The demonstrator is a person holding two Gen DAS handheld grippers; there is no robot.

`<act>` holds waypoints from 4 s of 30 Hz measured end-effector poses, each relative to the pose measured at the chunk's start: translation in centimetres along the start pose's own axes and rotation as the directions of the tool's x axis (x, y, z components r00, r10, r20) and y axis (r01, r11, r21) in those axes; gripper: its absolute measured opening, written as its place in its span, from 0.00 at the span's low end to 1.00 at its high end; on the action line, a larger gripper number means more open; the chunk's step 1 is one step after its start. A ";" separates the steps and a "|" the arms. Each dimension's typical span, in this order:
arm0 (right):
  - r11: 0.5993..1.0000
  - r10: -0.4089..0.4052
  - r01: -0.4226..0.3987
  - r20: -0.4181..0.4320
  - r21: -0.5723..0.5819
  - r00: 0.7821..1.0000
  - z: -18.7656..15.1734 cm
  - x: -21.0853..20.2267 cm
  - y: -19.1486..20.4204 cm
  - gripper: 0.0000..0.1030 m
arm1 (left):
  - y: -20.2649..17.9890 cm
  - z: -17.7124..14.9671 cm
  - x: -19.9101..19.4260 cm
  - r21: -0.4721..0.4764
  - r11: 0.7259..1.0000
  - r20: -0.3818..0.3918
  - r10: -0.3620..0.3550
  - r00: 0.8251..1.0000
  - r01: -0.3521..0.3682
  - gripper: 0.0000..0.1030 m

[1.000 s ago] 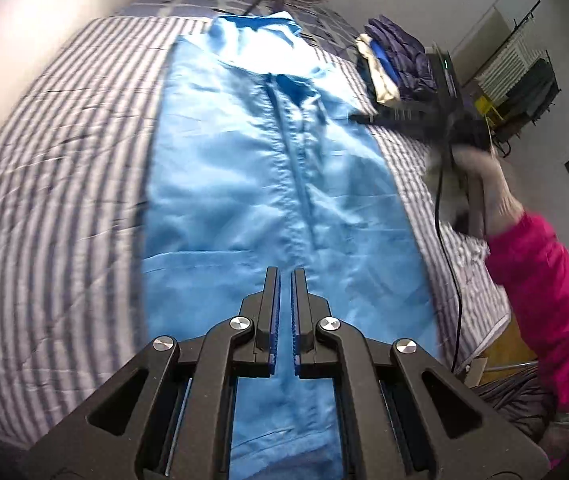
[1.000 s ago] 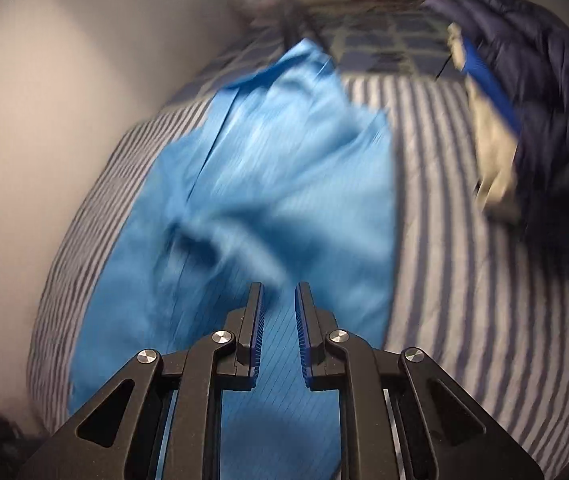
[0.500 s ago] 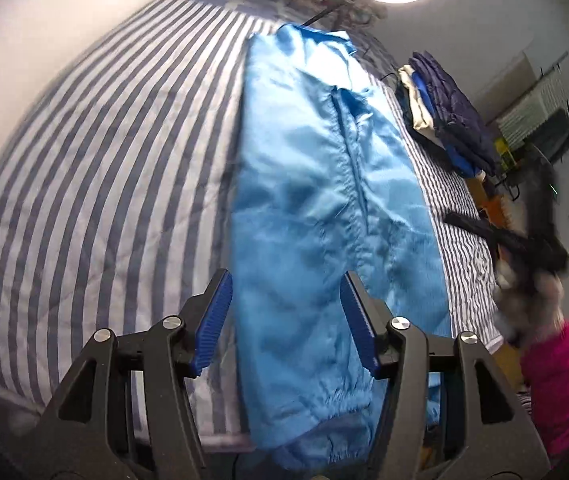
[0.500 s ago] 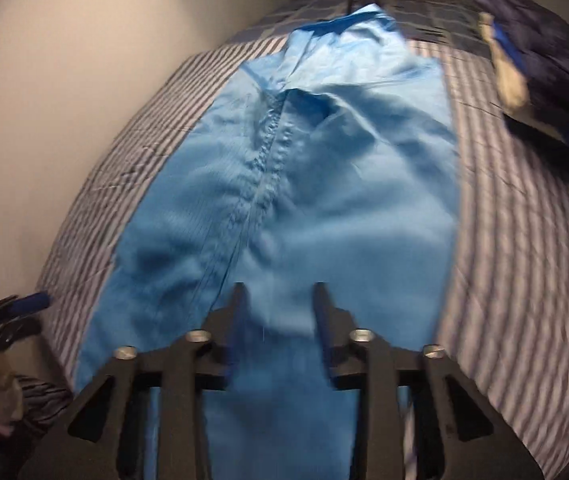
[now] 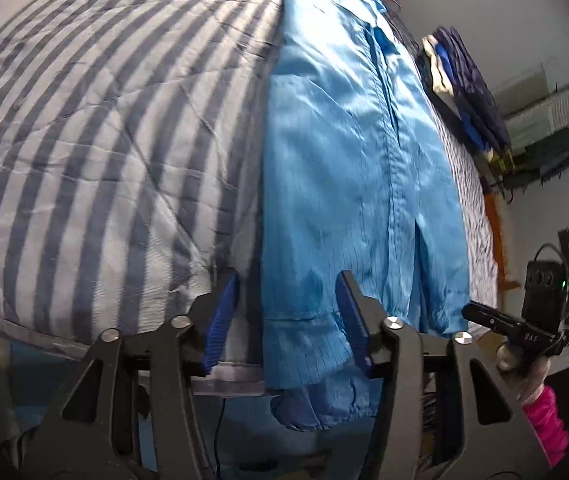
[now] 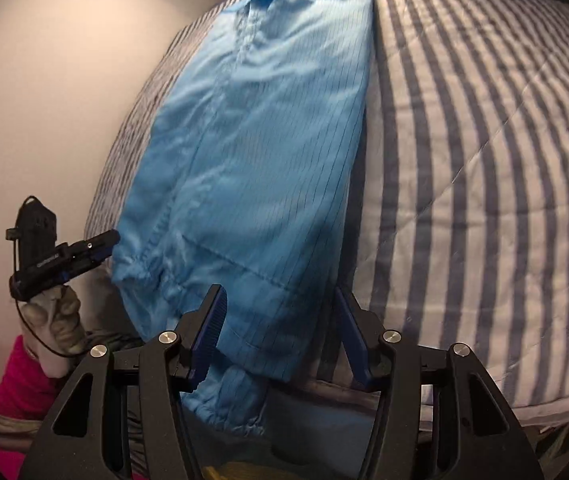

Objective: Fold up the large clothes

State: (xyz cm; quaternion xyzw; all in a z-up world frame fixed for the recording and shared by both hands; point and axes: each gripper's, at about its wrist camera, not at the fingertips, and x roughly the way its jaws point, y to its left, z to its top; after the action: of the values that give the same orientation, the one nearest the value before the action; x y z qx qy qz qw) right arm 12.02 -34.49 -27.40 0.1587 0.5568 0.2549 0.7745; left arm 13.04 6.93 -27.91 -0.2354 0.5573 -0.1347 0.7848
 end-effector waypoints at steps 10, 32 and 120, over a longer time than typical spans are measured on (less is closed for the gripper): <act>0.999 -0.007 0.008 0.009 -0.040 1.000 -0.7 -0.3 0.5 0.04 | -1.9 -0.7 -1.5 0.056 0.997 0.025 -0.061 0.998 0.060 0.02; 0.995 -0.034 0.024 -0.106 -0.099 0.994 -7.1 1.9 4.0 0.23 | -1.4 -0.7 -1.0 0.045 0.999 0.016 0.014 1.000 -0.015 0.33; 0.997 0.071 -0.069 0.161 -0.021 0.984 23.4 -1.7 -2.7 0.40 | -3.2 25.2 4.4 -0.085 0.980 0.064 -0.175 0.982 0.181 0.53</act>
State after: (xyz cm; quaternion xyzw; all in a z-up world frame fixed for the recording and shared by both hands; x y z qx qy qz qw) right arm 34.22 -36.82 -19.77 0.1923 0.4842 0.2728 0.8088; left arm 38.37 7.67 -23.05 -0.3234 0.5172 -0.1723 0.7734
